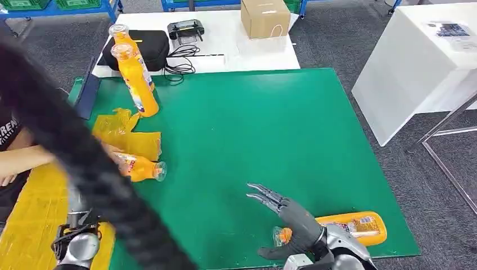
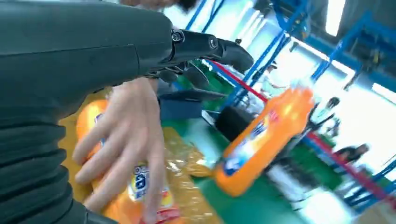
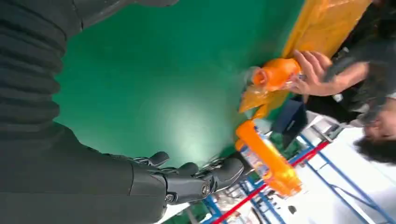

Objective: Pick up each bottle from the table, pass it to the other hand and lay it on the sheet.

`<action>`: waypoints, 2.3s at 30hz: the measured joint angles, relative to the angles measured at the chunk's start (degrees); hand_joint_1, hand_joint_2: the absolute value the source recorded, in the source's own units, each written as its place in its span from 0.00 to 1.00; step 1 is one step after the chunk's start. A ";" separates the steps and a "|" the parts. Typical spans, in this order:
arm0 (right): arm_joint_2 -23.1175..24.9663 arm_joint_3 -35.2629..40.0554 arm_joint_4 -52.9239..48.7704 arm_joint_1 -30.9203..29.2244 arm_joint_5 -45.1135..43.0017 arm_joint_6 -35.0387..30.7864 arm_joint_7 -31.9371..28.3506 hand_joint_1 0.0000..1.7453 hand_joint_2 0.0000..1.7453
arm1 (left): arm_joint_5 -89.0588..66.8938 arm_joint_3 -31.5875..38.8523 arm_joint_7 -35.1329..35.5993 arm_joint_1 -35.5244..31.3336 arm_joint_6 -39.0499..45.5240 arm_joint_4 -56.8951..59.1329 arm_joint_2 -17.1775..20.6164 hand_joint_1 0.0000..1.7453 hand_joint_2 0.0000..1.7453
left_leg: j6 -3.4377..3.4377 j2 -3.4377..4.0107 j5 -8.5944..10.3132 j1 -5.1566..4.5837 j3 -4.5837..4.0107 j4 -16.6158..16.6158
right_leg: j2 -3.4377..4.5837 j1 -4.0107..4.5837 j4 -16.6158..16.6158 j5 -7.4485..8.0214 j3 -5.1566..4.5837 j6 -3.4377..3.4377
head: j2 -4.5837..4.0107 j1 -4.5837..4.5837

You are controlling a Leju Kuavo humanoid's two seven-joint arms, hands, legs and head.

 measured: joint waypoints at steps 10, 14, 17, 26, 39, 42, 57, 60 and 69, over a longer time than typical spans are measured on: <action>-4.40 -7.97 -5.10 9.71 2.29 -3.98 5.80 0.00 1.00 | 2.48 3.42 -1.40 4.82 -1.97 -8.41 -4.06 0.00 1.00 | 0.02 -0.02 -0.06 -0.01 0.00 -0.01 | 0.00 -0.01 -0.02 -0.01 0.00 0.01 | 0.00 0.00; -6.74 -11.24 -5.14 11.88 1.38 -3.28 6.75 0.00 1.00 | 3.09 3.50 -1.73 4.75 -2.17 -9.04 -4.63 0.00 1.00 | 0.03 0.00 -0.05 -0.02 0.02 0.00 | 0.01 -0.01 -0.02 0.01 0.03 0.02 | 0.00 0.00; -7.57 -12.22 -5.23 12.59 1.52 -2.89 7.17 0.00 1.00 | 3.31 3.52 -1.80 4.58 -2.41 -9.17 -4.87 0.00 1.00 | 0.03 0.02 -0.05 -0.01 0.05 0.00 | 0.01 -0.01 -0.02 0.01 0.03 0.02 | 0.00 0.00; -17.88 -16.64 -6.52 19.67 3.82 -3.06 12.55 0.00 1.00 | 4.12 3.33 -1.88 2.84 -2.67 -9.15 -5.20 0.00 1.00 | 0.11 0.04 -0.13 -0.05 0.04 0.01 | 0.08 -0.09 -0.03 0.01 0.01 0.04 | 0.00 -0.02; -26.17 -20.45 -7.90 25.67 0.17 -2.86 15.63 0.00 1.00 | 5.06 1.19 -1.86 0.58 -3.07 -8.16 -5.24 0.00 1.00 | 0.11 0.04 -0.11 -0.05 0.09 0.02 | 0.09 -0.09 -0.03 0.01 0.06 0.04 | 0.00 -0.02; -28.03 -22.60 -8.44 28.00 2.28 -3.93 19.22 0.00 1.00 | 5.54 0.49 -1.80 0.40 -3.02 -7.71 -5.27 0.00 1.00 | 0.14 0.05 -0.14 -0.06 0.09 0.02 | 0.10 -0.12 -0.04 0.01 0.05 0.04 | 0.00 -0.02; -26.98 -20.79 -6.85 24.99 13.51 -5.60 25.90 0.00 1.00 | 5.34 -0.96 -1.25 0.60 -3.02 -7.58 -5.66 0.00 1.00 | 0.14 0.09 -0.14 -0.05 0.10 0.02 | 0.13 -0.09 -0.03 0.01 0.04 0.04 | 0.00 -0.02; -26.43 -20.09 -5.80 23.63 14.67 -5.53 26.08 0.00 1.00 | 4.99 -1.20 -1.21 0.60 -3.09 -7.58 -5.70 0.00 1.00 | 0.14 0.09 -0.14 -0.05 0.11 0.02 | 0.14 -0.11 -0.04 0.01 0.04 0.04 | 0.00 -0.02; -25.27 -18.21 -3.44 21.49 15.32 -5.47 26.08 0.00 1.00 | 4.93 -2.07 -1.19 0.60 -3.13 -7.58 -5.77 0.00 1.00 | 0.14 0.08 -0.14 -0.05 0.10 0.02 | 0.13 -0.10 -0.04 0.01 0.05 0.04 | 0.00 -0.02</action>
